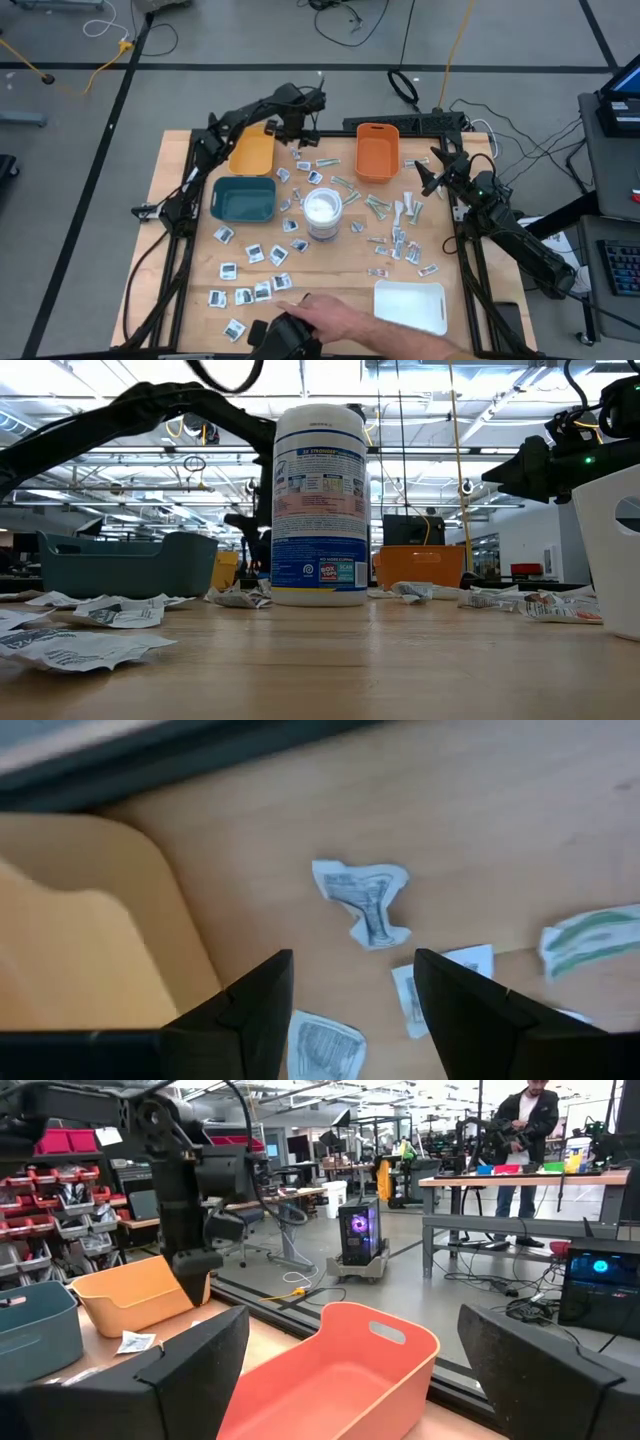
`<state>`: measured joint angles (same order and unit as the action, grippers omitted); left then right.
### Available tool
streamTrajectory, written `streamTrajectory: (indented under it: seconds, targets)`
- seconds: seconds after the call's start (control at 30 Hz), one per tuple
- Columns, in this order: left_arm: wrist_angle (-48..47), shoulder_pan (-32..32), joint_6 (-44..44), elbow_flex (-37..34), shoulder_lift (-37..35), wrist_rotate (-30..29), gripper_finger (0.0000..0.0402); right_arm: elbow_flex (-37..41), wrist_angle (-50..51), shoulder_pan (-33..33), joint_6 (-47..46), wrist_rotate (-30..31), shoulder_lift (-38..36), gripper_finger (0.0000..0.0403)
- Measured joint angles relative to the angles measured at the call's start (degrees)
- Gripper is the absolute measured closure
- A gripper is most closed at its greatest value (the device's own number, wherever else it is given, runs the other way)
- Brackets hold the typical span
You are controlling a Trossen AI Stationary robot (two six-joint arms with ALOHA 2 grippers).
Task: Pick & Place First Aid Supplies
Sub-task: Put the blue pad into the blue bin
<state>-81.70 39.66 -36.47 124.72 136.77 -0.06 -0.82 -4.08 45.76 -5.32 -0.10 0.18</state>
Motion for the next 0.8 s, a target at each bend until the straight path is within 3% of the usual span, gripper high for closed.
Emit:
streamTrajectory:
  seconds: [0.23, 0.67, 0.8]
  targets:
    - [6.15, -0.04, 0.32, -5.75, 0.01, 2.61, 0.0190, 0.00, 0.00, 0.00, 0.01, 0.00, 0.00, 0.0046]
    - [10.10, 0.59, 1.92, -9.64, -0.02, 2.61, 0.0192, 0.00, 0.00, 0.00, 0.00, 0.00, 0.00, 0.0046]
    - [11.33, 0.50, 2.13, -10.36, -0.02, 4.51, 0.0230, 0.00, 0.02, 0.01, 0.01, -0.01, 0.00, 0.0046]
